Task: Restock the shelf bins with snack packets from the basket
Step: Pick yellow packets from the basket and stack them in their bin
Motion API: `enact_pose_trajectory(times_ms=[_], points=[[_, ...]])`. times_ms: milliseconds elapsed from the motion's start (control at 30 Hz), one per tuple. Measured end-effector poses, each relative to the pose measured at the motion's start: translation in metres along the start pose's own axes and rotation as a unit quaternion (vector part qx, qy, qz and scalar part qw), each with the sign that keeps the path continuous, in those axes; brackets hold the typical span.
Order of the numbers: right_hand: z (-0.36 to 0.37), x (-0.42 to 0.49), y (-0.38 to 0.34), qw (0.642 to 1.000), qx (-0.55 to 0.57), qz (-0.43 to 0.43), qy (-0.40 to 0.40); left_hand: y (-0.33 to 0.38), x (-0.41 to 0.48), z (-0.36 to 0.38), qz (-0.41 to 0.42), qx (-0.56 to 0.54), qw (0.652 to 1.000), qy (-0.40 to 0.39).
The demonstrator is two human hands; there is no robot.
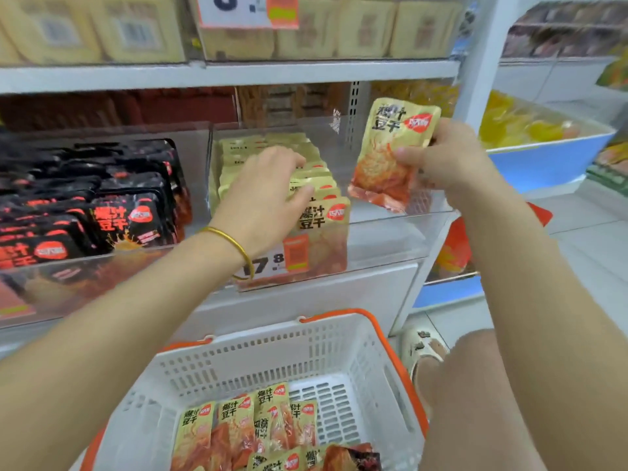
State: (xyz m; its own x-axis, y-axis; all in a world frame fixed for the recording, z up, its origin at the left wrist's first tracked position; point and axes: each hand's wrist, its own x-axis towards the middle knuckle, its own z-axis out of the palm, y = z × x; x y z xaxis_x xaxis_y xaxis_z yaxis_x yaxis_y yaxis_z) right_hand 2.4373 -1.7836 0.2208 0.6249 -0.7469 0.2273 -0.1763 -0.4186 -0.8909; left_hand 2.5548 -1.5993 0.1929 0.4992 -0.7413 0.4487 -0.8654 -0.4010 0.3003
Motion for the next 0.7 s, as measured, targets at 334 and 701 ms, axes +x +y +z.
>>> enact_pose_trajectory(times_ms=[334, 701], points=[[0.086, 0.15, 0.067, 0.984, -0.138, 0.098, -0.056, -0.011, 0.056, 0.032, -0.065, 0.096, 0.978, -0.176], [0.145, 0.195, 0.093, 0.968, -0.246, 0.039, -0.024, -0.013, 0.07, 0.044, -0.109, 0.104, 0.961, -0.233]])
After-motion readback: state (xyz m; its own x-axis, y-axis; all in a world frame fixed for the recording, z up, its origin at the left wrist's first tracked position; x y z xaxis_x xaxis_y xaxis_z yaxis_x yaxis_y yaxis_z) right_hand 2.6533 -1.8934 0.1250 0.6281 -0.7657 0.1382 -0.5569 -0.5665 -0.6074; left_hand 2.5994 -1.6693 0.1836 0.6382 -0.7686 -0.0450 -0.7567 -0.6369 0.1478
